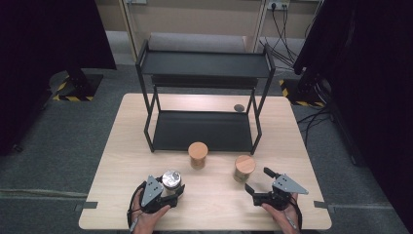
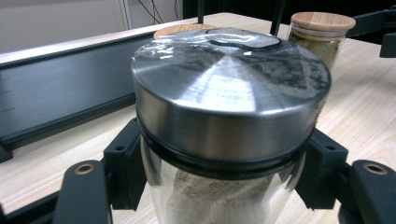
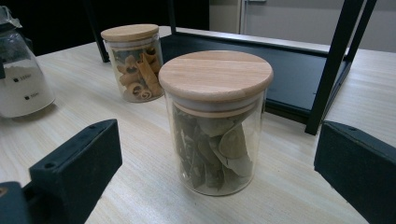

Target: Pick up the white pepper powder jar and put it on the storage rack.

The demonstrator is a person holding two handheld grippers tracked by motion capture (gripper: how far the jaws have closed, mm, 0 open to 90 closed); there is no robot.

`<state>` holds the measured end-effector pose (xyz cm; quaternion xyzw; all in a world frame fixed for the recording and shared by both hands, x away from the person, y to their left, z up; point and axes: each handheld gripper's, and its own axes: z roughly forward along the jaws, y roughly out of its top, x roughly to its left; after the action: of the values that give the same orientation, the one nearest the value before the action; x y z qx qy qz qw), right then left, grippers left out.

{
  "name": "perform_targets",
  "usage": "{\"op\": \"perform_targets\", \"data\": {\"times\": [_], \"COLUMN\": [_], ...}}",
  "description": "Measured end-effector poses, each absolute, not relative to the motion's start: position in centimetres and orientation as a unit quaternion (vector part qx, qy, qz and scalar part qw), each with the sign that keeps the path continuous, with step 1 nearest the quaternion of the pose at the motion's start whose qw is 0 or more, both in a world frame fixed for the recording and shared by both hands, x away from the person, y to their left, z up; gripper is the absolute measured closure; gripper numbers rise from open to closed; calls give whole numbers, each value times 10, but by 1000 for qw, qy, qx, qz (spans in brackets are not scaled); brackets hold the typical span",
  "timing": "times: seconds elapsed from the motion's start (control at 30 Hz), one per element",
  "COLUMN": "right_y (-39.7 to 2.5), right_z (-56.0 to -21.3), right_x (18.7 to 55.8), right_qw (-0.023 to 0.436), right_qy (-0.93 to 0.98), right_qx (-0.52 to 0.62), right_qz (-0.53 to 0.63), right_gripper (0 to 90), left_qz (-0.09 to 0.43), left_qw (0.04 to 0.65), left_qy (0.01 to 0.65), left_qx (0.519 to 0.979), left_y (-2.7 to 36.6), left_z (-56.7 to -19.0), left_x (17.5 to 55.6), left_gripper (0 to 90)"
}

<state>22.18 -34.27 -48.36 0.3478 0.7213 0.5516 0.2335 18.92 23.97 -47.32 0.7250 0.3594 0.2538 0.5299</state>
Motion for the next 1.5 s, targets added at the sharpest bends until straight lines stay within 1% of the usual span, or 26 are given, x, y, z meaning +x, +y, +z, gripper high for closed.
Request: {"op": "perform_targets", "data": {"times": [0.47,1.5], "right_y": [-343,-343], "right_z": [-484,-484], "right_x": [222,222], "right_qw": [233,233], "right_qy": [721,719], "right_qx": [348,350], "right_qz": [551,553], "right_gripper": [13,12], "left_qz": [260,262], "left_qw": [528,525], "left_qy": [377,395], "left_qx": [715,707], "left_y": [244,247], "left_z": [-464,-450], "left_x": [189,200], "left_gripper": [309,308]}}
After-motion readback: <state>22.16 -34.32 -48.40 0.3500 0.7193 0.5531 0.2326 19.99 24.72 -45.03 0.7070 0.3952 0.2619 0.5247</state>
